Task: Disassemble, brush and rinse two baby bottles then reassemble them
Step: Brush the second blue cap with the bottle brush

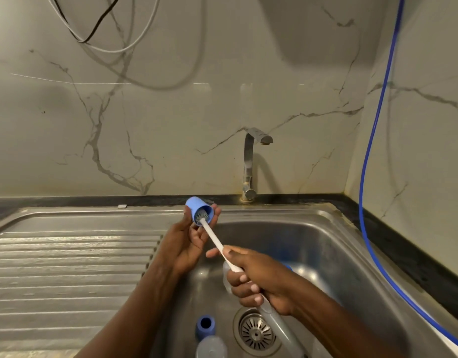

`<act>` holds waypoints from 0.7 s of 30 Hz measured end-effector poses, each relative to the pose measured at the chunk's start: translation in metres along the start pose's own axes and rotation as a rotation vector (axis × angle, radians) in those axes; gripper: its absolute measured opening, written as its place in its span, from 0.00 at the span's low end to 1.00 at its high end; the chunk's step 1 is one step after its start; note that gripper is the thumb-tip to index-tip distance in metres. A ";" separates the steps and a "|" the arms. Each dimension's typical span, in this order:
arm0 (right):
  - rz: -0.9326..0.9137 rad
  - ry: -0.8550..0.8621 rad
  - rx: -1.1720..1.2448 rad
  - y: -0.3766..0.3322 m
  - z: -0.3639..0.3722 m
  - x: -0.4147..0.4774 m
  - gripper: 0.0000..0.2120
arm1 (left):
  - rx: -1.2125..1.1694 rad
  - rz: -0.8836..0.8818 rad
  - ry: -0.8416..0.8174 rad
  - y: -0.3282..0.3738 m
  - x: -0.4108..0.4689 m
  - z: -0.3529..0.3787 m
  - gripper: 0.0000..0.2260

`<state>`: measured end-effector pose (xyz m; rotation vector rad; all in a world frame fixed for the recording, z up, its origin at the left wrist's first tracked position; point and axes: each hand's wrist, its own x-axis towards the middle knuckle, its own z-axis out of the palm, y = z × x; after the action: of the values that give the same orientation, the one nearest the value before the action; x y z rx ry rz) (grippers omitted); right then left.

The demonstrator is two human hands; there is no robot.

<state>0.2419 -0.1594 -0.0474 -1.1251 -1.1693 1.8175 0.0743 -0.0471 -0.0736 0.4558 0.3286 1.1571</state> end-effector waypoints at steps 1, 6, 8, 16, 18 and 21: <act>0.011 -0.056 0.060 -0.004 -0.001 -0.002 0.16 | -0.019 -0.008 -0.047 0.002 -0.003 0.002 0.41; -0.103 0.298 -0.632 0.006 -0.004 0.005 0.15 | 0.430 0.072 0.282 -0.012 0.005 -0.005 0.20; -0.196 0.475 -1.096 0.015 -0.011 0.010 0.15 | 0.514 0.066 0.326 -0.012 0.007 -0.006 0.16; -0.027 0.242 -0.513 0.017 -0.006 0.005 0.14 | 0.333 -0.008 0.304 -0.009 0.001 -0.004 0.25; 0.091 0.054 -0.109 0.006 -0.007 0.001 0.15 | 0.159 0.008 0.239 -0.002 -0.001 -0.002 0.24; 0.107 -0.029 -0.021 -0.003 -0.008 -0.002 0.16 | 0.077 0.075 0.187 0.001 -0.003 0.003 0.22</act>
<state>0.2503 -0.1578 -0.0456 -1.1974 -1.1674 1.9115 0.0739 -0.0501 -0.0709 0.4309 0.5230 1.2664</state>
